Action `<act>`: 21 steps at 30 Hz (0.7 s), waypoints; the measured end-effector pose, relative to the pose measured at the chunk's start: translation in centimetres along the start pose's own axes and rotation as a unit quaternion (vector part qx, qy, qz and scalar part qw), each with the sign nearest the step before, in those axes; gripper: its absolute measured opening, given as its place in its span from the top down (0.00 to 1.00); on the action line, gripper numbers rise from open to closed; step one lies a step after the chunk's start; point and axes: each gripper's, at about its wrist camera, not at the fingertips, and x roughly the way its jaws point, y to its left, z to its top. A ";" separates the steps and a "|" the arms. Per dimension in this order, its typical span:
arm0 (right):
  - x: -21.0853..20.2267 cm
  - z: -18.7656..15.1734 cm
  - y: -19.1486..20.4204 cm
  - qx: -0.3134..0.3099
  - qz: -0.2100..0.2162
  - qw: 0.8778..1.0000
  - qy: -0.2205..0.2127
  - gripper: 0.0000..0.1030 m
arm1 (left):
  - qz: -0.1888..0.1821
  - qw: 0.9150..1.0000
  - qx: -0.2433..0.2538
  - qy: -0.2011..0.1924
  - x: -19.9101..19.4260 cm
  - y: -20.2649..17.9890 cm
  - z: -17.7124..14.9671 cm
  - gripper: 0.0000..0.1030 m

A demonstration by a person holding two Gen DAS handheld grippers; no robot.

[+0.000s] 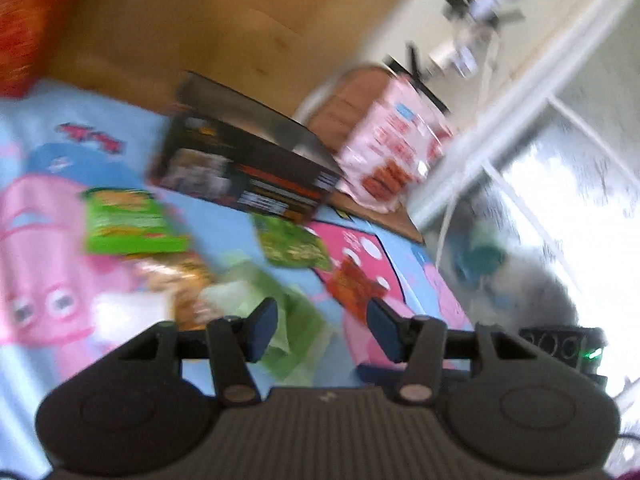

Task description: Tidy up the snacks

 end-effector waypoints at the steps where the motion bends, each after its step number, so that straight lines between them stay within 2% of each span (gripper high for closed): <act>1: -0.3 0.3 -0.3 0.008 -0.008 1.000 -0.015 0.62 | 0.004 1.000 -0.018 -0.007 -0.9 0.7 -0.1 0.52; 2: -0.9 0.7 -0.8 0.018 -0.017 0.999 -0.032 0.61 | 0.004 0.999 -0.038 -0.013 -1.7 1.3 -0.3 0.51; 4: -1.3 1.8 -1.7 0.033 -0.036 0.997 -0.064 0.49 | -0.008 0.997 -0.071 -0.019 -2.2 2.2 -0.5 0.51; 6: -0.6 3.3 -2.7 0.039 -0.042 0.996 -0.073 0.49 | -0.015 0.995 -0.094 -0.021 -2.1 2.6 -1.0 0.49; 10: 3.5 6.6 -3.7 0.042 -0.048 0.997 -0.044 0.49 | -0.005 0.991 -0.132 -0.017 -0.4 3.1 -1.7 0.49; 13: 7.2 8.1 -4.8 0.051 -0.054 0.997 0.006 0.49 | 0.021 0.990 -0.142 -0.011 0.4 3.4 -2.0 0.49; 14: 7.3 7.6 -5.0 0.055 -0.048 0.997 0.024 0.50 | 0.029 0.989 -0.143 -0.008 0.4 3.5 -2.0 0.49; 16: 6.7 6.7 -4.5 0.062 -0.026 0.997 0.032 0.51 | 0.038 0.990 -0.139 -0.009 0.1 3.9 -2.2 0.49; 18: 5.2 5.5 -3.1 0.058 0.035 0.997 0.035 0.51 | 0.039 0.989 -0.141 -0.010 -0.3 4.4 -2.3 0.48; 19: 4.4 4.7 -2.2 0.048 0.060 0.996 0.033 0.50 | 0.036 0.989 -0.141 -0.010 -0.5 4.7 -2.5 0.48; 21: 3.0 3.3 -0.6 0.008 0.069 0.997 0.027 0.50 | 0.025 0.989 -0.145 -0.006 -0.8 5.3 -2.9 0.47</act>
